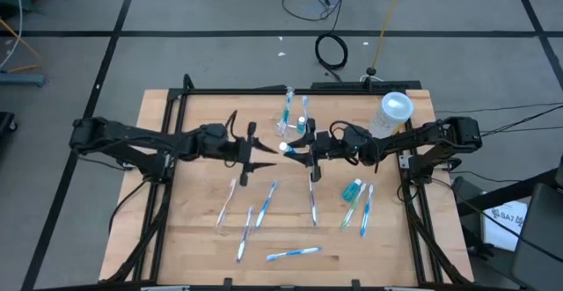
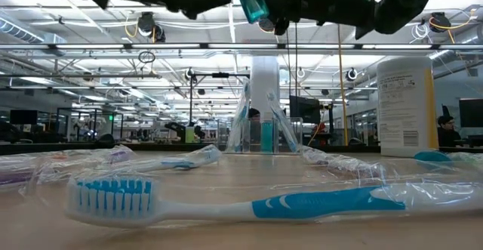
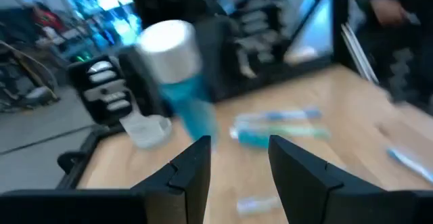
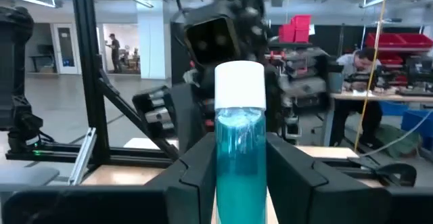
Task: Pick & Place toothbrushing station
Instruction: Put the left mouthwash into the middle section of the transparent organizer
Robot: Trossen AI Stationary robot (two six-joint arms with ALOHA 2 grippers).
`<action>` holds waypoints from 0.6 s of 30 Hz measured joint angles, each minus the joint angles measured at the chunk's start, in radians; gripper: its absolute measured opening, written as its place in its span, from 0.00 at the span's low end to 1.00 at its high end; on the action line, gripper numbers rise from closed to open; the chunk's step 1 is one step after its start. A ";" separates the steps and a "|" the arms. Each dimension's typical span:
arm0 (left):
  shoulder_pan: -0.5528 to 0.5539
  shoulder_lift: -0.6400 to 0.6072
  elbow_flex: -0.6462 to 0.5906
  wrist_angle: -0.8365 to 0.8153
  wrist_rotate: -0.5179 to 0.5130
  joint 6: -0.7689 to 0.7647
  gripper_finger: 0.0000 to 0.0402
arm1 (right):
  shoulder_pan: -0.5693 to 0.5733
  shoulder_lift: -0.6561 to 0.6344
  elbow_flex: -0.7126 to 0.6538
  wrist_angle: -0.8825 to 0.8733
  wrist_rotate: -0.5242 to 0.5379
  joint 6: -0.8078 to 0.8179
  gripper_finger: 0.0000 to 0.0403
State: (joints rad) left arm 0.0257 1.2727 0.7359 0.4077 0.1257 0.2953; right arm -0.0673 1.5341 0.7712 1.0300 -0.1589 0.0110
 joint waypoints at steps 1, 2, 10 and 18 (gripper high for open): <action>0.008 0.021 -0.009 0.071 0.001 -0.025 0.38 | 0.000 0.000 0.000 0.002 0.000 -0.004 0.25; 0.014 0.040 -0.017 0.130 0.001 -0.054 0.38 | 0.000 0.000 0.000 0.001 0.000 -0.006 0.25; 0.032 0.209 -0.023 0.295 0.018 -0.140 0.38 | 0.000 0.000 0.000 0.004 0.005 -0.005 0.25; 0.033 0.263 -0.022 0.429 0.038 -0.125 0.38 | 0.000 0.000 0.000 0.016 0.002 -0.004 0.25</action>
State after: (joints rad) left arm 0.0582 1.5360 0.7143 0.8368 0.1637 0.1703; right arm -0.0677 1.5341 0.7715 1.0463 -0.1567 0.0067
